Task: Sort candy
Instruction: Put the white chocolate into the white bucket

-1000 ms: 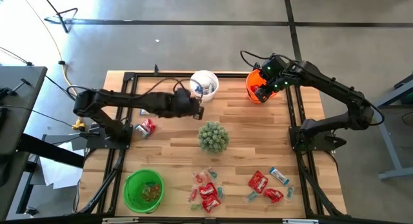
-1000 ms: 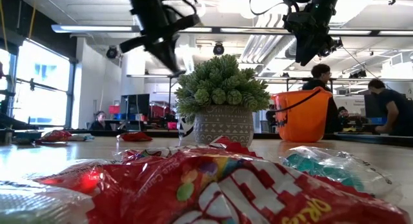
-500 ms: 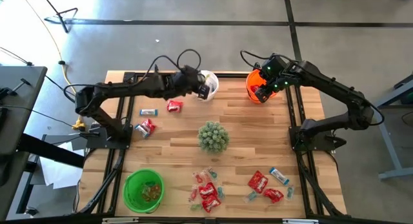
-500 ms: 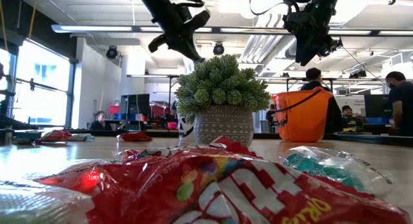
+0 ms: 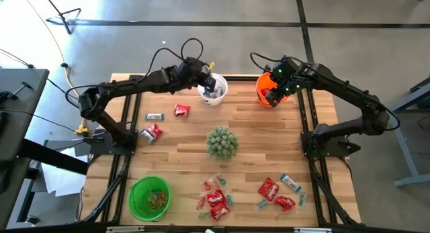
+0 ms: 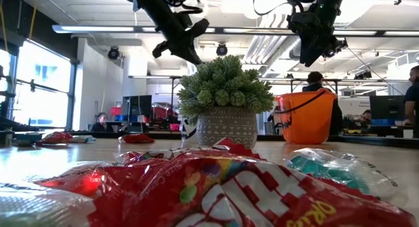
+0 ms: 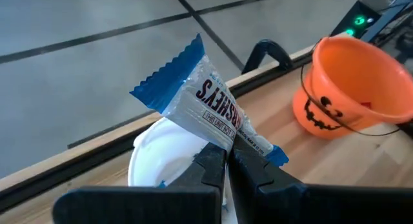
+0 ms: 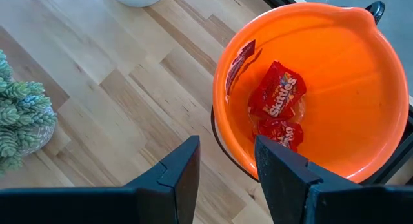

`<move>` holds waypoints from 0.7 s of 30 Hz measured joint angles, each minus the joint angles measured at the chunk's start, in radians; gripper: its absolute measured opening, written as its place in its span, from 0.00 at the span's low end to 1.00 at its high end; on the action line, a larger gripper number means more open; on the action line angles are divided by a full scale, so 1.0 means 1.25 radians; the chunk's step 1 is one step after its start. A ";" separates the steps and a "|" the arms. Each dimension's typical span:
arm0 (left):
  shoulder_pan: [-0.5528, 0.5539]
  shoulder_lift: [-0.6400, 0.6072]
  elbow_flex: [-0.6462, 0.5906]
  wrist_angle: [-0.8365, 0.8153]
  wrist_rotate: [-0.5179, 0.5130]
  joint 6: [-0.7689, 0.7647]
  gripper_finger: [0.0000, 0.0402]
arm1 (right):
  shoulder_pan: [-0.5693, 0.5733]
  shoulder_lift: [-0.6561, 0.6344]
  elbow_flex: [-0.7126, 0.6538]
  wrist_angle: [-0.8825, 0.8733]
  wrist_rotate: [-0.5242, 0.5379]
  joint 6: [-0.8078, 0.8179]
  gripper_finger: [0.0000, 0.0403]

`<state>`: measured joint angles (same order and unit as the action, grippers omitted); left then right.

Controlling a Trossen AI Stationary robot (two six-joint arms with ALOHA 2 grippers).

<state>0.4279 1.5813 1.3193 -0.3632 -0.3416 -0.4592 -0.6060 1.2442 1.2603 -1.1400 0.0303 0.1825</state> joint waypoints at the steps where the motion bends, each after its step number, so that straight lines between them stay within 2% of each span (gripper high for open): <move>1: 0.005 0.003 0.000 0.009 0.011 0.000 0.00 | 0.000 0.000 0.000 0.000 0.000 0.000 0.36; 5: 0.021 0.008 -0.001 0.012 0.057 0.000 0.00 | 0.000 0.000 0.000 0.000 0.000 0.000 0.36; 16: 0.019 0.012 0.000 0.015 0.067 0.028 0.00 | 0.000 0.000 0.000 0.000 0.000 0.000 0.36; 21: 0.018 0.012 0.000 0.017 0.111 0.058 0.00 | 0.000 0.000 0.000 0.000 0.000 0.000 0.36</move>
<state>0.4503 1.5959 1.3197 -0.3419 -0.2023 -0.3872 -0.6061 1.2444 1.2606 -1.1397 0.0302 0.1823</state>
